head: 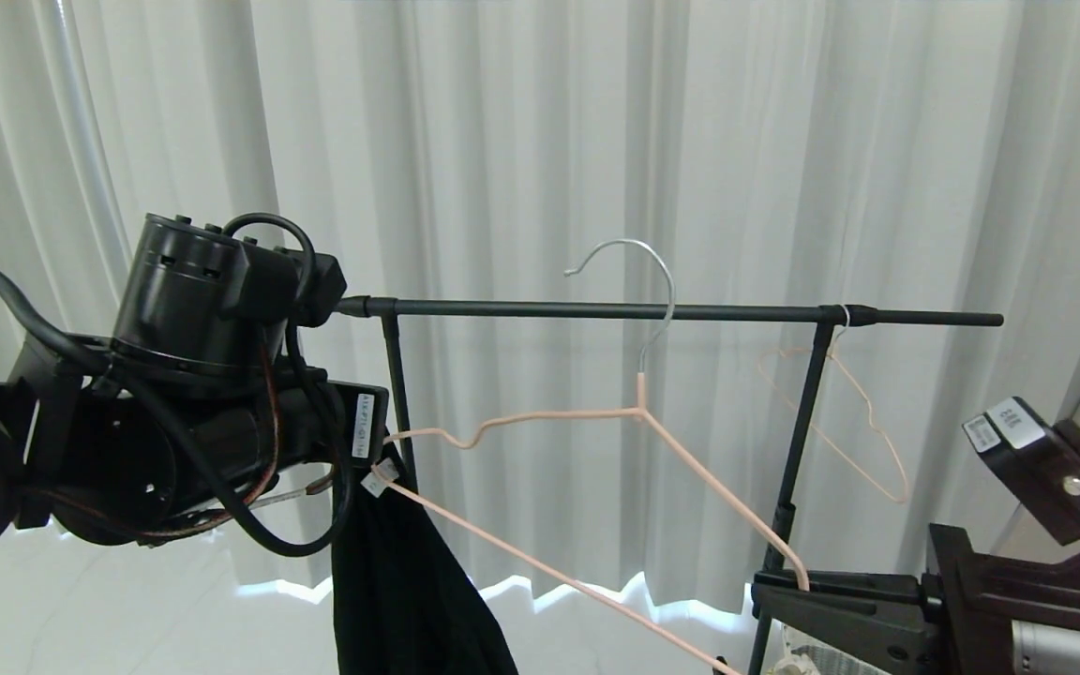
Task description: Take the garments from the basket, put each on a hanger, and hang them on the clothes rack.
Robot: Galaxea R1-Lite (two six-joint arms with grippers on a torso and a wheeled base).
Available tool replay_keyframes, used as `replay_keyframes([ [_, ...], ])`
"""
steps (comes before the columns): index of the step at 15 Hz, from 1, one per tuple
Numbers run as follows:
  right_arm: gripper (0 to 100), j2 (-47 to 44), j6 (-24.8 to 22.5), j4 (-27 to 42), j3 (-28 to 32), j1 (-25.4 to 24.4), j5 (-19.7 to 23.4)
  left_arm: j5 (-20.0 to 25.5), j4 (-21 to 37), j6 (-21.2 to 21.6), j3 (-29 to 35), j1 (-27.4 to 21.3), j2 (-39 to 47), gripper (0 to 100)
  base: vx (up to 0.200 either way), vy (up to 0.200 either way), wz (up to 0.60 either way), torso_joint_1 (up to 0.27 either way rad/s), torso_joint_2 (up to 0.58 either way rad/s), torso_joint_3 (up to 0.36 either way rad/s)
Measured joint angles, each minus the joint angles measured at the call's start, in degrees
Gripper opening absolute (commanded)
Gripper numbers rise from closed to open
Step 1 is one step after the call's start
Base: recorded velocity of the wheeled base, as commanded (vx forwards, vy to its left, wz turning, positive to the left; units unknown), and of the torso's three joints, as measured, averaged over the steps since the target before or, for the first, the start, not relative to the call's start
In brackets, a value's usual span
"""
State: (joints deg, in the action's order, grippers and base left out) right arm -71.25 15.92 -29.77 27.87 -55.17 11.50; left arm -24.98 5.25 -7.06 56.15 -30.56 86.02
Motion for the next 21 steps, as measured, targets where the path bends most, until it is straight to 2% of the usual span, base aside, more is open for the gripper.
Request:
replay_keyframes([
  [4, 0, -4.4, 0.4, -4.6, 2.0, 0.0, -0.1, -0.1, 0.0, 0.0, 0.1, -0.1, 0.0, 0, 0.000, 0.000, 0.00, 0.000, 0.00, 0.000],
  [10, 0, -11.6, 0.4, -7.5, 5.7, -0.1, -0.2, -0.2, 0.0, -1.2, 0.7, -0.4, -0.2, 0, 0.000, 0.000, 0.00, 0.000, 0.00, 0.000],
  [13, 0, -16.7, 0.4, -11.3, 7.2, -1.1, -0.3, -0.1, 0.0, -2.9, 2.1, -2.6, -0.3, 0, 0.000, 0.000, 0.00, 0.000, 0.00, 0.000],
  [21, 0, -23.6, 0.6, -14.1, 9.8, -2.7, -0.8, 0.0, 0.0, -2.8, 6.4, -8.8, -0.9, 0, 0.000, 0.000, 0.00, 0.000, 0.00, 0.000],
])
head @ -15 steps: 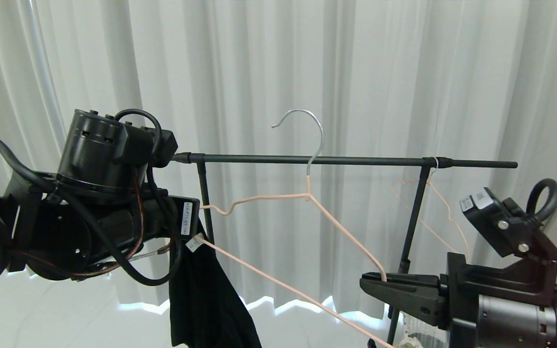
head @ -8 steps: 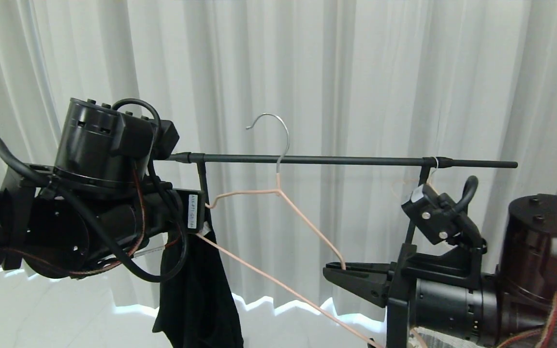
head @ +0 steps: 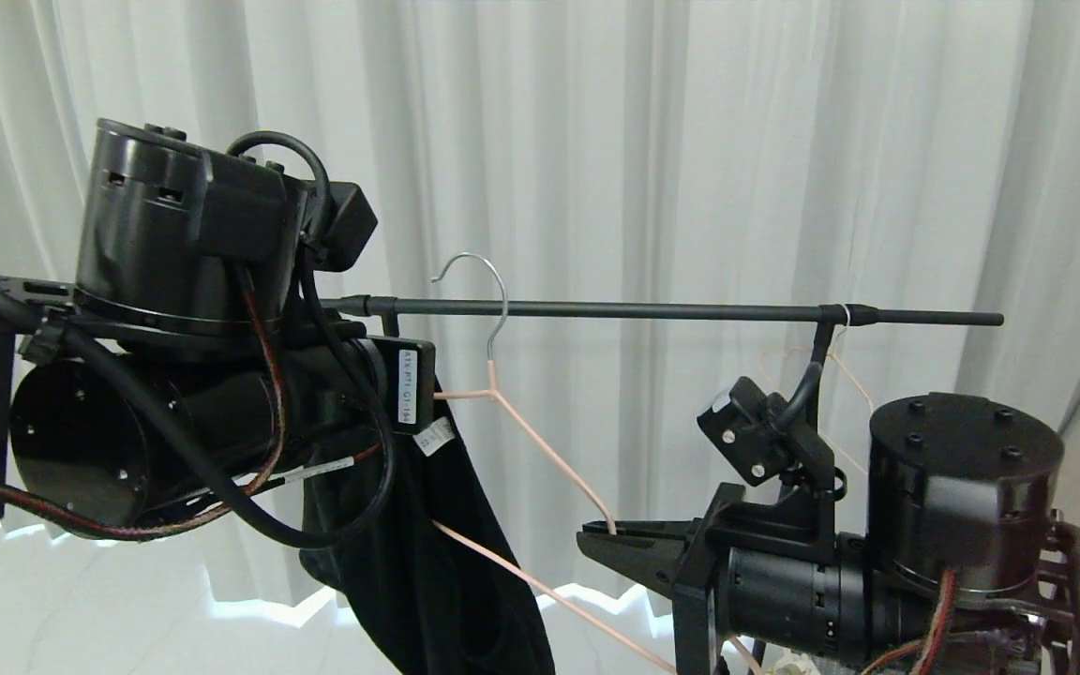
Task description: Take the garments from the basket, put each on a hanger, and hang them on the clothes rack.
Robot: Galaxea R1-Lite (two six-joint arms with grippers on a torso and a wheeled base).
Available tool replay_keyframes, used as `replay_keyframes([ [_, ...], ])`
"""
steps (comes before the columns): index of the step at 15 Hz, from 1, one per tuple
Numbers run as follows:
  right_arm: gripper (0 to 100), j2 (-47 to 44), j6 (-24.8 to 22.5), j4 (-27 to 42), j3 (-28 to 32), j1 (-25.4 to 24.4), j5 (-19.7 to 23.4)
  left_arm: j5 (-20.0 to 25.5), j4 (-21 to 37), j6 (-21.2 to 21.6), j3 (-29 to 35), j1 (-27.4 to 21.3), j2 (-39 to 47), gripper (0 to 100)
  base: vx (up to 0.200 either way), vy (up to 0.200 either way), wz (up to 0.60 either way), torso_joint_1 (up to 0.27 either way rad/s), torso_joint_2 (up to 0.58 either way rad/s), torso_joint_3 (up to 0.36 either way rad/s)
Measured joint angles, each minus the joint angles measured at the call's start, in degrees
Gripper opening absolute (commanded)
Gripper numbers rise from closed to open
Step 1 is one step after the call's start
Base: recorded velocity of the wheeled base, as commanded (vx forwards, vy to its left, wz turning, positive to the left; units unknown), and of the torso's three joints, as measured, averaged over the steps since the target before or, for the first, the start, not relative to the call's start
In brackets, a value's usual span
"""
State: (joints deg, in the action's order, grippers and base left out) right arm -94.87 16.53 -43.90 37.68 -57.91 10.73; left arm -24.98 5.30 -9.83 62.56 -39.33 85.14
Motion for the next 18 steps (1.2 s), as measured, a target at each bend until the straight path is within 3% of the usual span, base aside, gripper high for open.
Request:
replay_keyframes([
  [5, 0, -2.2, 2.9, -1.3, 1.4, -2.5, -6.2, 0.3, 0.0, 0.1, 0.4, -3.9, -1.6, 0, 0.000, 0.000, 0.00, 0.000, 0.00, 0.000],
  [8, 0, -3.1, 2.6, -2.7, 1.9, -2.8, -7.4, 0.3, 0.2, 0.4, -1.0, -4.6, -3.1, 0, 0.000, 0.000, 0.00, 0.000, 0.00, 0.000],
  [14, 0, -3.3, 1.4, -6.0, 2.0, -2.9, -14.3, 0.2, 0.2, 0.4, -1.4, -4.5, -4.3, 0, 0.000, 0.000, 0.00, 0.000, 0.00, 0.000],
  [15, 0, -3.2, 0.8, -6.1, 1.9, -2.8, -14.6, 0.2, 0.2, 0.4, -1.4, -4.5, -4.4, 100, 0.000, 0.000, 0.00, 0.000, 0.00, 0.000],
  [18, 0, -3.0, -1.5, -8.2, 1.8, -2.8, -14.8, 0.2, 0.2, 1.2, -1.4, -4.4, -4.5, 100, 0.000, 0.000, 0.00, 0.000, 0.00, 0.000],
])
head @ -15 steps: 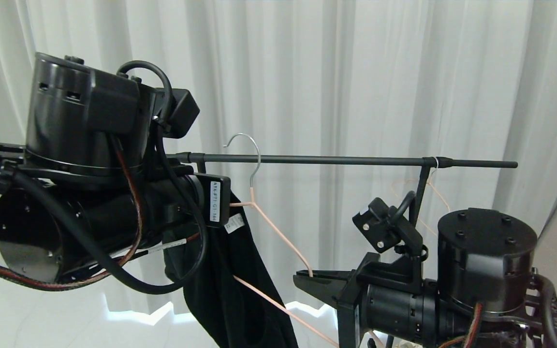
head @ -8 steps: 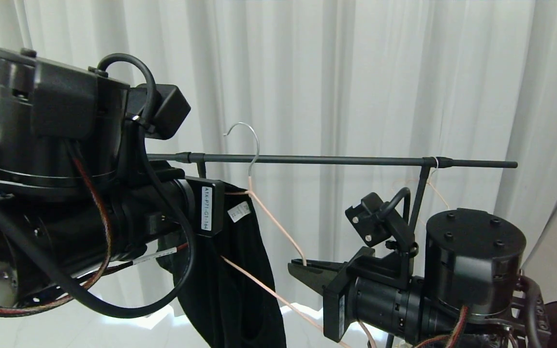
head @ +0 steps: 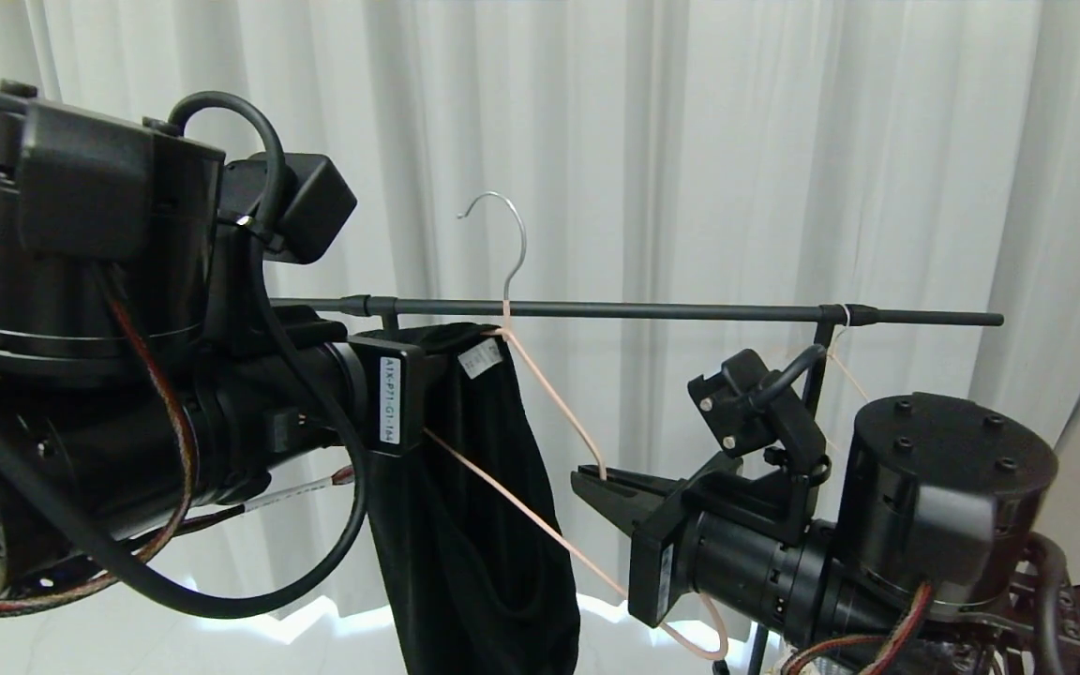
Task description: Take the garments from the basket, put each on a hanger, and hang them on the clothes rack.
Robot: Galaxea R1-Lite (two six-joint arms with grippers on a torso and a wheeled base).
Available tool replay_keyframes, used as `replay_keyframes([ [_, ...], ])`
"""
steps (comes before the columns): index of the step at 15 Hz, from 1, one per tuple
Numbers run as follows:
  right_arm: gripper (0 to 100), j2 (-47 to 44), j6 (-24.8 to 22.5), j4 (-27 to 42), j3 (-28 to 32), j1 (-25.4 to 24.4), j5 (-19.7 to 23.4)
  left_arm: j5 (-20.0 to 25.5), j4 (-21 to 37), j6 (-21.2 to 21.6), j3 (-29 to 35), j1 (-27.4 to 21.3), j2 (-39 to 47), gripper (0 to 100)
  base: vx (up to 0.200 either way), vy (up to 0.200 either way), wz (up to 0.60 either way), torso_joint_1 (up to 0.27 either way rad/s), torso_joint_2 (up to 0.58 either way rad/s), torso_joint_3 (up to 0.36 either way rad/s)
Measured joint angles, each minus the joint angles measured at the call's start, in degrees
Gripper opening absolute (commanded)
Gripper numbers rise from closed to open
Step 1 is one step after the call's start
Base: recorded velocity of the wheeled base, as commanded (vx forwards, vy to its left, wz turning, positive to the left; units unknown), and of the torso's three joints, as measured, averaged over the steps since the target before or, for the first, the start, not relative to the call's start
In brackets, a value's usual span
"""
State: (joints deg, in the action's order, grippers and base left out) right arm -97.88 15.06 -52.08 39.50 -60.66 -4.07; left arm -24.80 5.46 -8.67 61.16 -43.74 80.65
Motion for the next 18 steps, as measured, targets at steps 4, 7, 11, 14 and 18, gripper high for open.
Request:
replay_keyframes([
  [4, 0, 0.1, -3.3, -3.1, 0.1, 0.7, -2.3, 0.1, 0.0, 0.4, -1.2, 0.0, -0.5, 100, 0.000, 0.000, 0.00, 0.000, 0.00, 0.000],
  [7, 0, 0.6, -5.9, -4.3, -0.2, 1.8, -2.9, 0.5, 0.0, 0.4, -3.9, -0.9, -2.2, 100, 0.000, 0.000, 0.00, 0.000, 0.00, 0.000],
  [11, 0, 3.0, -9.6, -4.3, -3.0, 4.3, -0.6, 9.2, -0.2, 6.1, -9.5, 0.2, -8.8, 100, 0.000, 0.000, 0.00, 0.000, 0.00, 0.000],
  [14, 0, 7.2, -11.3, -4.2, -9.4, 4.7, 4.5, 22.6, -0.2, 15.8, -11.9, 7.1, -14.7, 100, 0.000, 0.000, 0.00, 0.000, 0.00, 0.000],
  [18, 0, 12.8, -14.6, -4.2, -17.5, 4.8, 12.9, 36.2, -0.2, 22.2, -16.9, 12.8, -19.5, 100, 0.000, 0.000, 0.00, 0.000, 0.00, 0.000],
])
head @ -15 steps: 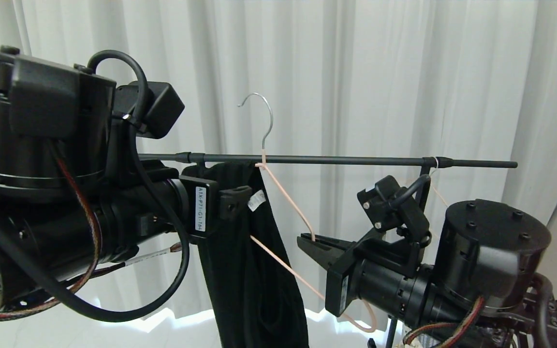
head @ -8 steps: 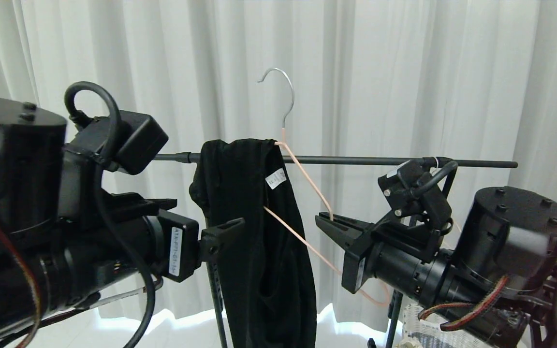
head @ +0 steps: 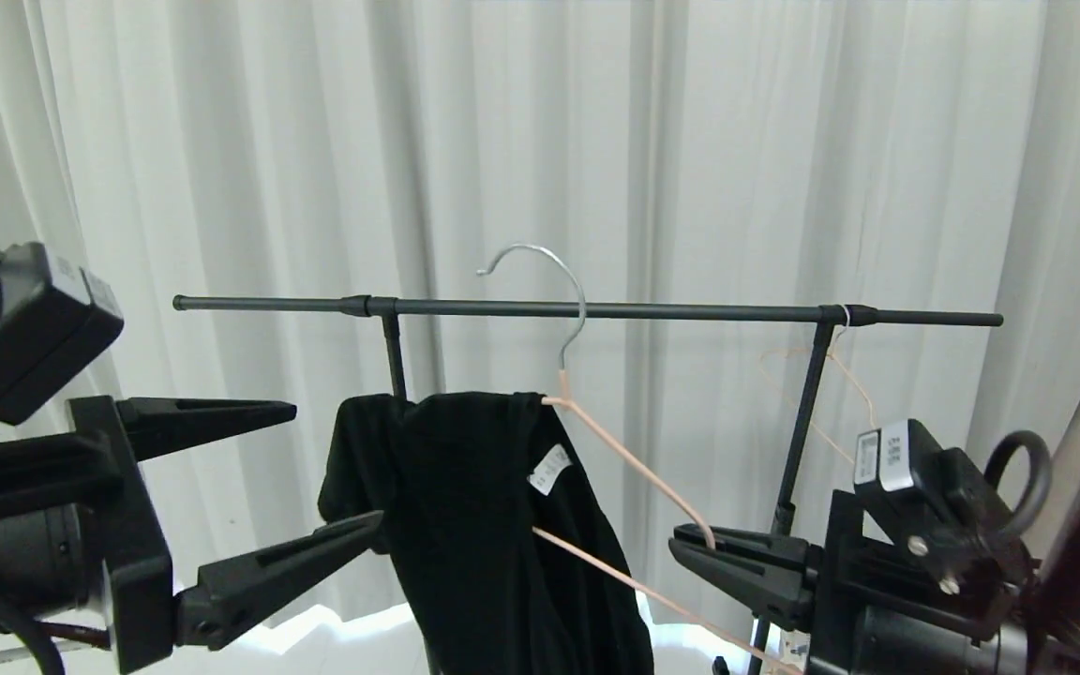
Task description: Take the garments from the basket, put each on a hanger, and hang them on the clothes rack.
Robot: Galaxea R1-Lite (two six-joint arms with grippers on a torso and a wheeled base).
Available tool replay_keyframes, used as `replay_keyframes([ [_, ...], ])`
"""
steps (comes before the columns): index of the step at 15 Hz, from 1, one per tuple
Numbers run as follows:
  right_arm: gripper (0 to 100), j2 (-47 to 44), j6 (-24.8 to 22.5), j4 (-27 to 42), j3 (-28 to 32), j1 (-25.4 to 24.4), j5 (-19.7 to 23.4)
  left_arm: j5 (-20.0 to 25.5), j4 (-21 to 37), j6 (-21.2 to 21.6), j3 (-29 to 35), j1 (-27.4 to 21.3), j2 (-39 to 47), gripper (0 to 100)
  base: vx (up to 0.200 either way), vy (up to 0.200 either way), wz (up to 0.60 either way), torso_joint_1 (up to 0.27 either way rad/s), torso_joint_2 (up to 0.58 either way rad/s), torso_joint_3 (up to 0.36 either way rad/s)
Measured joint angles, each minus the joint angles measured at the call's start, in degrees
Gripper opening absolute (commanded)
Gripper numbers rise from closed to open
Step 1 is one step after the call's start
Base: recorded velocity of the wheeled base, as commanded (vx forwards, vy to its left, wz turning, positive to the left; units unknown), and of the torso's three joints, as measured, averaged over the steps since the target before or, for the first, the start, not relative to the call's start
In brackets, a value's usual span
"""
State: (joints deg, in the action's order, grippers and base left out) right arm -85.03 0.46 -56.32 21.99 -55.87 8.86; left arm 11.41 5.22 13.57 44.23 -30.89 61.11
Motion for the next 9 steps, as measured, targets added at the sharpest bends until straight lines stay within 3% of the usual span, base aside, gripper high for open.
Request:
replay_keyframes([
  [4, 0, 4.8, -3.1, 0.0, -6.8, -0.4, 5.9, 6.8, 0.1, 4.6, -6.0, -3.2, -2.9, 100, 0.000, 0.000, 0.00, 0.000, 0.00, 0.000],
  [9, 0, 10.4, -5.5, 0.0, -14.6, -6.3, 7.1, 7.4, 0.0, 5.1, -7.7, -10.6, -2.3, 100, 0.000, 0.000, 0.00, 0.000, 0.00, 0.000],
])
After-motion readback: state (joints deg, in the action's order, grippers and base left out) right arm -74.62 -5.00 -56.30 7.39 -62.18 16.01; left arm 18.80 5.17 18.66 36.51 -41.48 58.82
